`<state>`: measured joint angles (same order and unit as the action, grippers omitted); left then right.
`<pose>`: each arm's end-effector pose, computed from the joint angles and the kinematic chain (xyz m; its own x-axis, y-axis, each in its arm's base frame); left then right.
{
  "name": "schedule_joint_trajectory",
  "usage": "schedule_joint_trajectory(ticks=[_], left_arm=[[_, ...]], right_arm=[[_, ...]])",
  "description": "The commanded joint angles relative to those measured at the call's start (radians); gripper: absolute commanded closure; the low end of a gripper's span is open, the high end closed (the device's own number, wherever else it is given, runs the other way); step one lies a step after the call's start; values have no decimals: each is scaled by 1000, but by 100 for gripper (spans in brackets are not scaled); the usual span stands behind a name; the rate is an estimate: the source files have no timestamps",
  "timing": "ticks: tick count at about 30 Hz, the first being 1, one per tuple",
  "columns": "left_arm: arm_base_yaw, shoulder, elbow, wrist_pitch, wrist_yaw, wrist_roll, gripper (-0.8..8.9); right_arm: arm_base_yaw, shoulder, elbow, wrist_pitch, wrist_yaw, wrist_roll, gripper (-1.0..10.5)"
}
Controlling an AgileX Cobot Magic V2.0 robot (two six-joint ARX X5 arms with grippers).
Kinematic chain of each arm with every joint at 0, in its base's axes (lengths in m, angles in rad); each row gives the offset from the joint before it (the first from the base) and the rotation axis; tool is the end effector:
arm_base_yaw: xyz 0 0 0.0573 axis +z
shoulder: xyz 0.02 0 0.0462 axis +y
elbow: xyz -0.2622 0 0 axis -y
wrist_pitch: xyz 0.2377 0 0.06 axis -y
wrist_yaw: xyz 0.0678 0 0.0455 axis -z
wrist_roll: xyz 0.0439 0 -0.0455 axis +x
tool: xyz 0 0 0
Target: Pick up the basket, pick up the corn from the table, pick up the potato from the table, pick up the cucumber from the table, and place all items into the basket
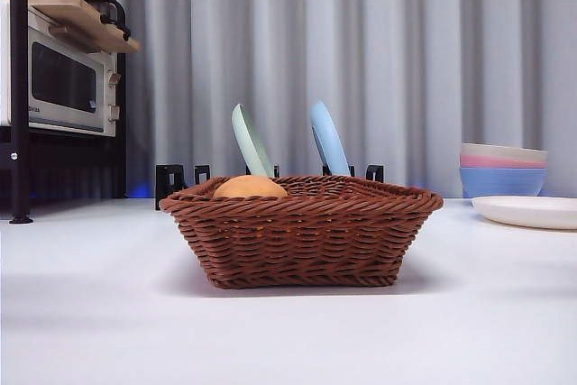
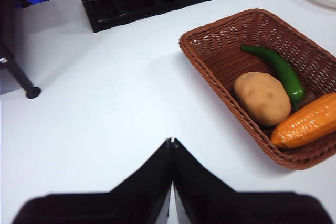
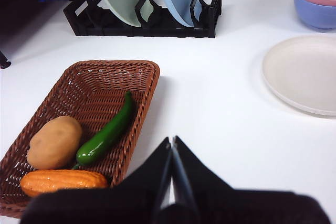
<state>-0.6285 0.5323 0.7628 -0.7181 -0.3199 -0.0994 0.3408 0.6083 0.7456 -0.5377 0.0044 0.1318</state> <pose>0.0959 -0.0526 0.2980 0.8633 -0.2387 -0.4447 0.2941 0.9540 0.0589 0.1273 0.0449 0.3018 0.8694 0.3037 -0.3898 -0.2793 0.9528 0.1193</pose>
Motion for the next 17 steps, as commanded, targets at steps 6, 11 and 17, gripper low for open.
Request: schedule_joint_trajectory(ticks=[6, 11, 17], left_arm=[[142, -172, -220, 340, 60, 1, 817], [304, -292, -449, 562, 176, 21, 817], [470, -391, -605, 588, 326, 39, 817]], right_arm=[[0, 0, -7, 5, 3, 9, 962], [0, 0, -7, 5, 3, 9, 962], [0, 0, -7, 5, 2, 9, 962]])
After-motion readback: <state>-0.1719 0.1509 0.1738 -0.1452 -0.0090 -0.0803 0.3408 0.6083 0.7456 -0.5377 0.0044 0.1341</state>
